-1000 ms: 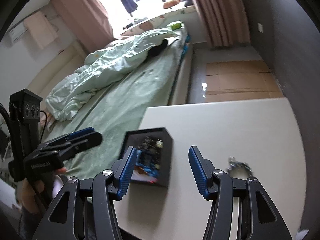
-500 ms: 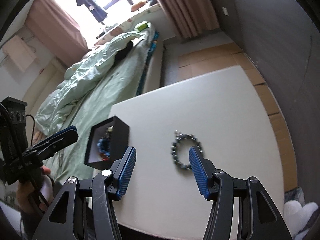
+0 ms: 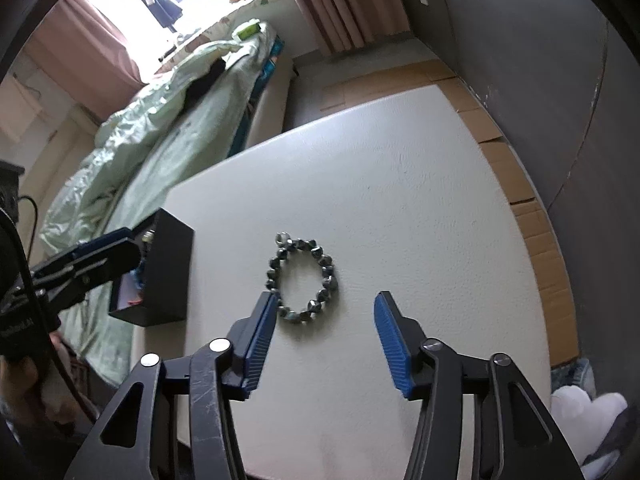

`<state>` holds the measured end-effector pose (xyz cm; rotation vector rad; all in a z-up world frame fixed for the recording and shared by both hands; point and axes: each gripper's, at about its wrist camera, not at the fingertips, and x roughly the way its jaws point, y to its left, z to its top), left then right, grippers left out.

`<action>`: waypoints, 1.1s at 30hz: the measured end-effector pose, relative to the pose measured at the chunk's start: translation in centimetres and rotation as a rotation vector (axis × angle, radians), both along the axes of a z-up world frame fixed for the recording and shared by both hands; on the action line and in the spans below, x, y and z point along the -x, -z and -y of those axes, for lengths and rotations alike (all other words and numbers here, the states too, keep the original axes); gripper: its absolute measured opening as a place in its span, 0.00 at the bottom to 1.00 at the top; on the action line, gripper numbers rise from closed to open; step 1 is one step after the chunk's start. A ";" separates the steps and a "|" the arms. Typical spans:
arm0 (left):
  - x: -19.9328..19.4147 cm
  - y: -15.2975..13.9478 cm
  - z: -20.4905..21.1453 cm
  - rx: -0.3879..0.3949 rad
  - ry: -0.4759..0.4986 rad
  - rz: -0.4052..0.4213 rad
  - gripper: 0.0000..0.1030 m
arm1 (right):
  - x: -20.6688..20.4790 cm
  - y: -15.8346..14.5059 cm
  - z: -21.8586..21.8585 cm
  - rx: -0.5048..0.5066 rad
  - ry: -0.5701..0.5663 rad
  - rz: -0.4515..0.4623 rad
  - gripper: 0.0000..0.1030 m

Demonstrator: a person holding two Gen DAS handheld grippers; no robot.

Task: Organize jewelry
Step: 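Reach the right gripper to the dark grey bead bracelet and grasp it, then grasp the small silver ring with the left gripper while the right lifts the bracelet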

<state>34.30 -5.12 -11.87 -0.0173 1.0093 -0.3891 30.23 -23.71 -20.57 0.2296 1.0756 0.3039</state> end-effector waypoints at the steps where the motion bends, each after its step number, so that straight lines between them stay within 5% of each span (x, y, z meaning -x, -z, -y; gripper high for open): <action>1: -0.1 0.1 0.0 -0.002 0.001 -0.002 0.54 | -0.3 0.2 -0.3 0.010 -0.002 -0.005 0.45; 12: -2.2 0.8 -1.2 -0.025 -0.047 -0.031 0.48 | -2.9 2.6 -4.4 0.220 -0.028 -0.010 0.32; 17: -3.1 0.8 -1.2 -0.022 -0.048 -0.042 0.48 | -2.8 2.7 -5.2 0.369 -0.052 0.030 0.12; 33: -5.5 4.3 3.5 0.003 0.007 -0.165 0.36 | -1.2 2.1 1.8 0.132 0.043 0.015 0.10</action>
